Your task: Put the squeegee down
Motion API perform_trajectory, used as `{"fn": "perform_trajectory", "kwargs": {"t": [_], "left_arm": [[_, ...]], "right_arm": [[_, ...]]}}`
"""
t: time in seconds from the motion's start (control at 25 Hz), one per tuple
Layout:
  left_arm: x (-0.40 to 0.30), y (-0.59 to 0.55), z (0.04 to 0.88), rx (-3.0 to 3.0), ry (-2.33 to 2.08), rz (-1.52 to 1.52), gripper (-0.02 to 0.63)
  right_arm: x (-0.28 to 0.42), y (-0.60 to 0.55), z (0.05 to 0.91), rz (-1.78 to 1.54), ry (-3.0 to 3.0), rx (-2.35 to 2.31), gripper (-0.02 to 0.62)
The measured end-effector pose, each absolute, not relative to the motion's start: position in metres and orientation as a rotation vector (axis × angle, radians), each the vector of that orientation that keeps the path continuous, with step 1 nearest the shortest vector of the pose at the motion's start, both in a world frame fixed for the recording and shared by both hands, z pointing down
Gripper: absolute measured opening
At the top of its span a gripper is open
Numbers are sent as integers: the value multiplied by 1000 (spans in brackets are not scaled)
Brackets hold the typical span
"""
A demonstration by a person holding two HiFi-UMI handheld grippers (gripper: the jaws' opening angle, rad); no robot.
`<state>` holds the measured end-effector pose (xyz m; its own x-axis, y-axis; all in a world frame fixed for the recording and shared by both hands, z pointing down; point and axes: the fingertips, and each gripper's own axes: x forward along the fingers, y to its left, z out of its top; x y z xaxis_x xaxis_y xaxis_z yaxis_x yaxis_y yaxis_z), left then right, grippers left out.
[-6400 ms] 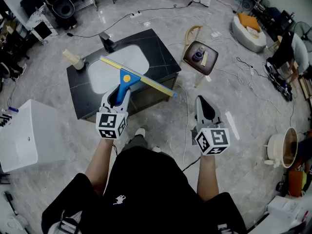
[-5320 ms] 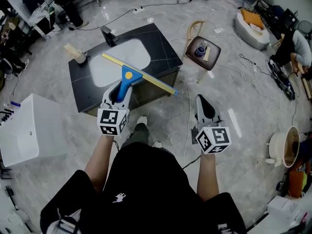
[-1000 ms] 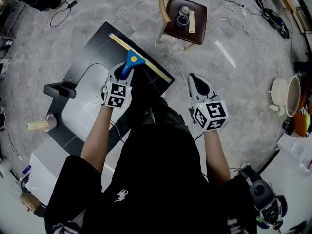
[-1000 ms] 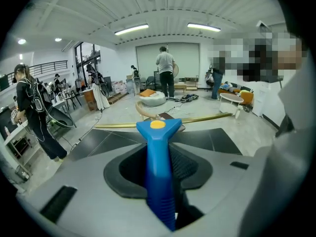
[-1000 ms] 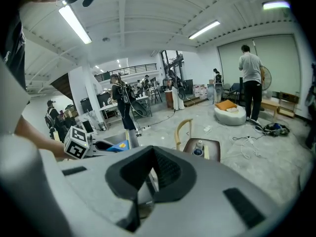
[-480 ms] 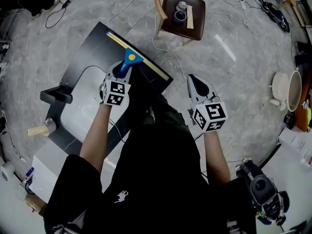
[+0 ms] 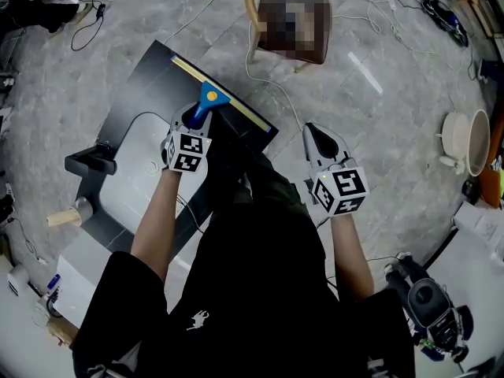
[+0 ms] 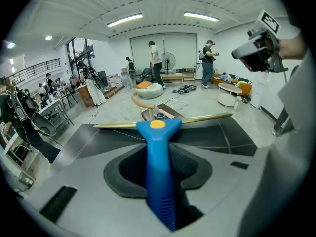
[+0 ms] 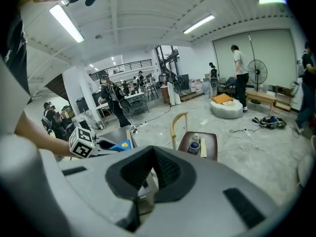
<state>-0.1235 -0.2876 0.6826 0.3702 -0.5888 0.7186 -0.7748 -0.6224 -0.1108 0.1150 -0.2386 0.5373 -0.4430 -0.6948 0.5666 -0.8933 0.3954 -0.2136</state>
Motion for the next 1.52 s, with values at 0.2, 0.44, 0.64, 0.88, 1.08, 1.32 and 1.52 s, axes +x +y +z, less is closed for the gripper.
{"fn": "perform_trajectory", "kwargs": {"t": [0.2,0.44,0.64,0.88,1.08,1.32,1.52], "left_arm": [[-122,-290,684,2384,-1215,1101,132],[-121,-291,689,2390,-1193,1129,132],[-122,-289,691,2378,-1197,1137,132],[-122,-290,692,2366,-1208,1132,132],[-123,-289,693,2369,-1203,1124,135],[-128,-286,693,2325,-1211,1096,194],[-134,-275,684,2323,-1245,1077,276]], "right_arm": [[116,-240,537,704,-2271,1368,2],[118,-240,540,709,-2266,1370,2],[117,-240,540,711,-2268,1366,2],[114,-240,541,710,-2272,1361,2],[110,-238,541,708,-2274,1356,2],[105,-237,537,700,-2286,1349,2],[99,-232,531,684,-2309,1343,2]]}}
